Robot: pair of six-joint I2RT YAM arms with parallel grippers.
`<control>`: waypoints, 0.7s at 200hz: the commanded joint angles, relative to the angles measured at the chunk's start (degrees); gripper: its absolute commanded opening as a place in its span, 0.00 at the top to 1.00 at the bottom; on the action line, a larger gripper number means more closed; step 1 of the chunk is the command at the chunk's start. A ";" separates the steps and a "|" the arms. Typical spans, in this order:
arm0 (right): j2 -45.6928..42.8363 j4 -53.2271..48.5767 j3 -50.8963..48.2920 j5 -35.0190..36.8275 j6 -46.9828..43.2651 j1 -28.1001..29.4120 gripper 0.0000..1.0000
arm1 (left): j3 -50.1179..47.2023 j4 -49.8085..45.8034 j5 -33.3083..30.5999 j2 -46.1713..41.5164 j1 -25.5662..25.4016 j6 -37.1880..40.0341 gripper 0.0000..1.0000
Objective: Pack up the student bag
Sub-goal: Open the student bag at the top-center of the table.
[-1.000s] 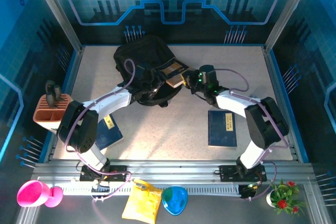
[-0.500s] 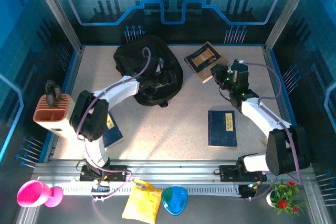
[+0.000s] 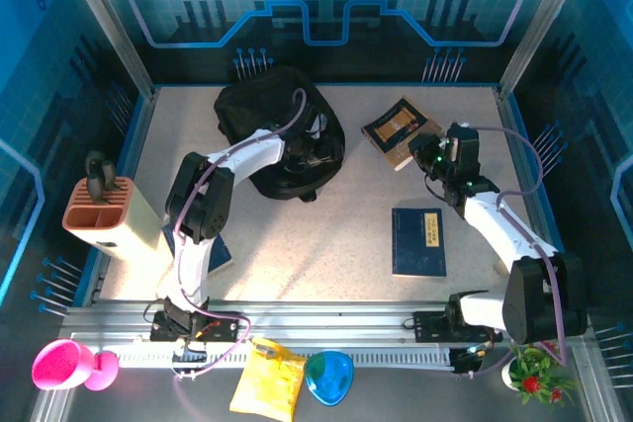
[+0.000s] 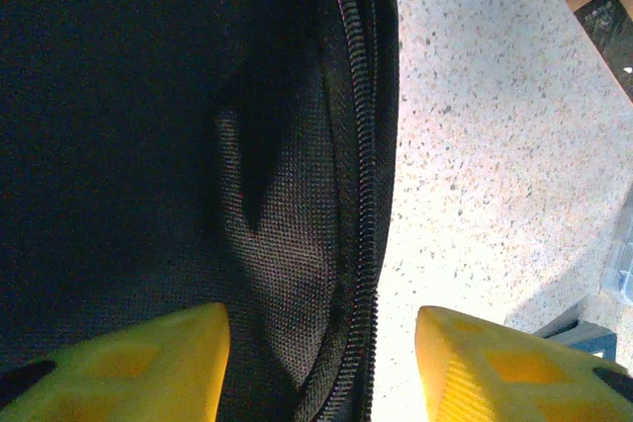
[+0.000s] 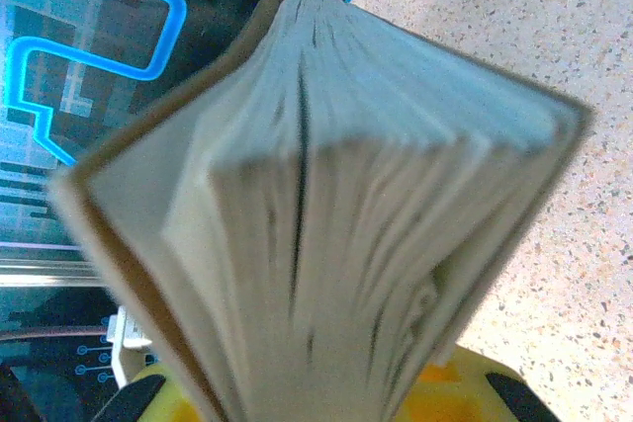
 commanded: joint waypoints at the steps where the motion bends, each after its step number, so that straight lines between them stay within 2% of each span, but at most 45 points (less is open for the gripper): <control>1: -1.24 2.99 0.68 -1.32 -0.68 -0.80 0.98 | 2.56 -3.83 0.61 1.79 -0.35 1.49 0.48; 56: -0.61 3.16 0.91 -1.70 -0.15 -0.81 0.98 | 5.08 -6.33 -2.69 2.46 -0.18 2.33 0.70; 118: -0.70 2.85 0.91 -1.77 -0.24 -0.85 0.98 | 5.79 -6.25 -2.39 3.06 1.44 1.89 0.80; 140: -0.74 2.77 1.01 -1.77 -0.41 -0.79 0.98 | 5.98 -6.25 -1.56 3.20 1.46 2.57 0.90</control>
